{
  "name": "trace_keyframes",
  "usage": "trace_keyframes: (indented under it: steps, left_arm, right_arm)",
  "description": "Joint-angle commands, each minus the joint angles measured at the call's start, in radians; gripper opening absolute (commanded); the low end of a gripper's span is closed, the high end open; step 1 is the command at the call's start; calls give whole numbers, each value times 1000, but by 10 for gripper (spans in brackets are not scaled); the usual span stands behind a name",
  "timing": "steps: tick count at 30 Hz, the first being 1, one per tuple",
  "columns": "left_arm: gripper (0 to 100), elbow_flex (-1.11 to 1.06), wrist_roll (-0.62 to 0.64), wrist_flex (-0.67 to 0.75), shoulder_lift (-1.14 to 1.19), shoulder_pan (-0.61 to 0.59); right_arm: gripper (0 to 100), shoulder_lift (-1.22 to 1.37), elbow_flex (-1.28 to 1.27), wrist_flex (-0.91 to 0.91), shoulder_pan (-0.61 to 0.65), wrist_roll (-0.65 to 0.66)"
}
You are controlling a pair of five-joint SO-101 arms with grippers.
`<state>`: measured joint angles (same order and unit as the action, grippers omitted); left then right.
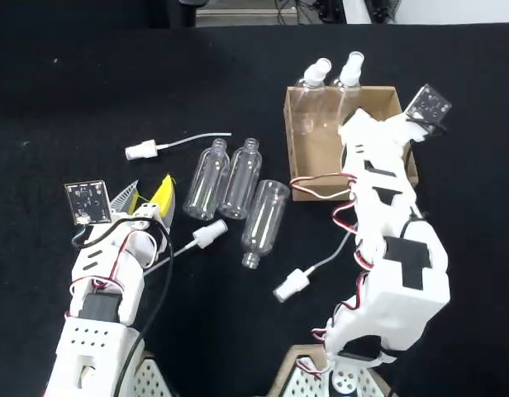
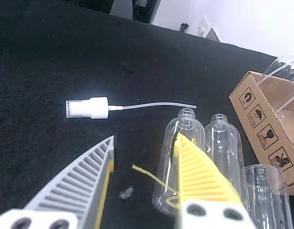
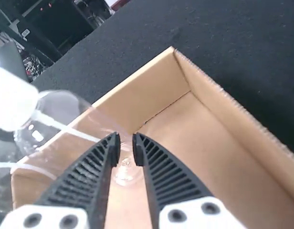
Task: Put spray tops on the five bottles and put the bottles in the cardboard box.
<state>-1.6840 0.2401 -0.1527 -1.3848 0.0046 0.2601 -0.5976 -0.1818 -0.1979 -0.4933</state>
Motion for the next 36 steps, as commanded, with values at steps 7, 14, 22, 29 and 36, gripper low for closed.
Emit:
trace_keyframes:
  steps: [7, 14, 22, 29, 36]
  left_arm:
    - [199, -22, -2, 18, -8, 4]
    - [199, -22, -2, 18, -8, 4]
    - [199, -22, -2, 20, -8, 4]
    - [199, -22, -2, 21, -8, 4]
    - [199, -22, -2, 21, -8, 4]
  right_arm:
    - [11, 4, 62, -28, 31, -3]
    - [11, 10, 62, -28, 58, -3]
    - [11, 5, 61, -21, 52, -3]
    - [11, -220, -99, -26, 8, -11]
    - [11, -529, -344, -20, -38, -2]
